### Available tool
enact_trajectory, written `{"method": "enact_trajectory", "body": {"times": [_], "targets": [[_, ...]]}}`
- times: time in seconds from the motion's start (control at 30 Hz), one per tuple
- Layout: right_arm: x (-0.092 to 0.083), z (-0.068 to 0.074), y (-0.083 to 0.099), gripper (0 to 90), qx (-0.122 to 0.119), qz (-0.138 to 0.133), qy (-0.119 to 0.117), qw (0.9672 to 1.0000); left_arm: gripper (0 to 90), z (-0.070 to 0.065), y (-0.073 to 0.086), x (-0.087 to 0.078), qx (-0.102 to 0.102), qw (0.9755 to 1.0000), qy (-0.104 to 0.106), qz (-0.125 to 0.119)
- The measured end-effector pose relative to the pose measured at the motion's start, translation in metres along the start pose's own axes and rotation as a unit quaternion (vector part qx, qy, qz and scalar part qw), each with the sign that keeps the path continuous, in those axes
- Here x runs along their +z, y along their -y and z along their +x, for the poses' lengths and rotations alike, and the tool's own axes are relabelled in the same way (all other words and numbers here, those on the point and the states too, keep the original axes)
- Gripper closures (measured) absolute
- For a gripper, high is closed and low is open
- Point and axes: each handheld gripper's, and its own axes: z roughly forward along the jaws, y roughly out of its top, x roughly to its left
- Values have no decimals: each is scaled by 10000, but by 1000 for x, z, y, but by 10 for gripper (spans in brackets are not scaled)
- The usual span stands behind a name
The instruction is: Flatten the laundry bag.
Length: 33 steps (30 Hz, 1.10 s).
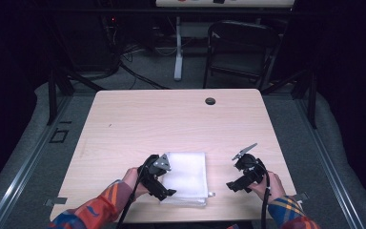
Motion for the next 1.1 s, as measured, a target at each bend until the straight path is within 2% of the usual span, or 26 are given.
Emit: {"method": "enact_trajectory", "body": {"times": [0.1, 0.2, 0.3, 0.47, 0.5, 0.83, 0.93, 1.1], "targets": [[1, 1, 0, 40, 30, -42, -11, 10000, 72, -3, -2, 2, 130, 9999, 29, -16], [0, 0, 0, 42, 2, 4, 0, 10000, 110, -5, -4, 6, 198, 9997, 134, 26], [1, 0, 0, 43, 79, -40, -63, 9999, 142, -9, -4, 10, 249, 9994, 230, 51], [0, 1, 0, 45, -4, 46, -18, 10000, 158, -14, -5, 21, 328, 9988, 269, 261], [1, 2, 0, 45, 46, -16, -14, 10000, 160, -15, -6, 23, 340, 9986, 269, 297], [2, 2, 0, 48, 24, 53, -92, 9999, 275, -20, -8, 36, 413, 9978, -4, 511], [3, 2, -1, 50, 7, 66, -77, 9999, 324, -21, -9, 37, 413, 9977, -131, 524], [4, 3, -1, 56, -11, 94, -83, 9999, 384, -20, -9, 36, 410, 9976, -201, 513]]}}
